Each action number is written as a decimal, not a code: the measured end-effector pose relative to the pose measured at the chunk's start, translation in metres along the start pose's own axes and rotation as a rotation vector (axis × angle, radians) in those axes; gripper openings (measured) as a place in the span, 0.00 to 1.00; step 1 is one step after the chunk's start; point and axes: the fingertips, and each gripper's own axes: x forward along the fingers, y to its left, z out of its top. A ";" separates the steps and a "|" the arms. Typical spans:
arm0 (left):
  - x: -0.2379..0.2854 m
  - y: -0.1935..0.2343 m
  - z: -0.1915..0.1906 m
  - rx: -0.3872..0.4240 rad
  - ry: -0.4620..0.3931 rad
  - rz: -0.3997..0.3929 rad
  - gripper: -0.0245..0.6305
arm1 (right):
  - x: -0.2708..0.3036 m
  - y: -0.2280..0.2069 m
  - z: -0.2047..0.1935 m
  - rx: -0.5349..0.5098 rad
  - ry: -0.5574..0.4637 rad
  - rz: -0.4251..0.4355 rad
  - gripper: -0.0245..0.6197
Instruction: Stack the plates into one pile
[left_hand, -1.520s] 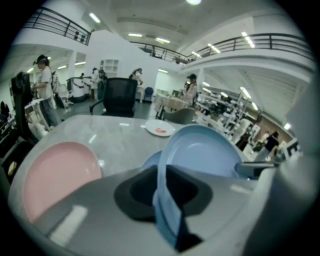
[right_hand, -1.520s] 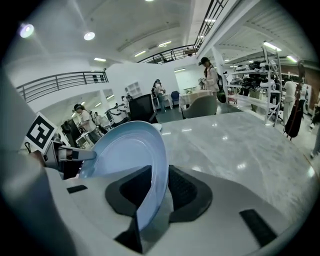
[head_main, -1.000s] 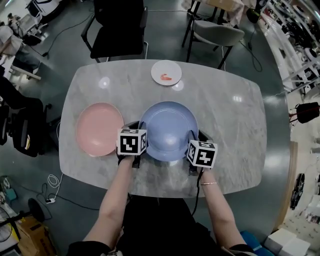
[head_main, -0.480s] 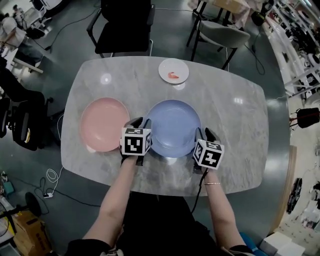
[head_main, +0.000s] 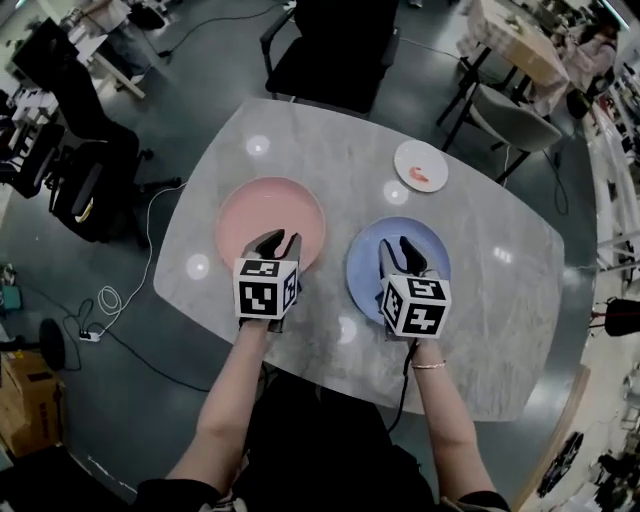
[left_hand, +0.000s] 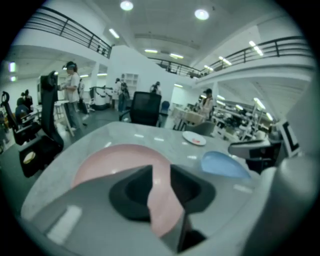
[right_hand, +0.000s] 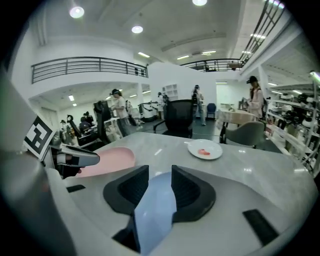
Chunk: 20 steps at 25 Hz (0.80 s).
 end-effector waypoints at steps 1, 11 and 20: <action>-0.007 0.015 -0.001 -0.014 -0.008 0.026 0.21 | 0.009 0.018 0.005 -0.027 0.000 0.034 0.25; -0.054 0.141 -0.027 -0.177 -0.056 0.225 0.24 | 0.093 0.122 0.008 -0.184 0.098 0.185 0.25; -0.046 0.186 -0.051 -0.273 -0.053 0.276 0.27 | 0.147 0.127 0.002 -0.243 0.186 0.139 0.26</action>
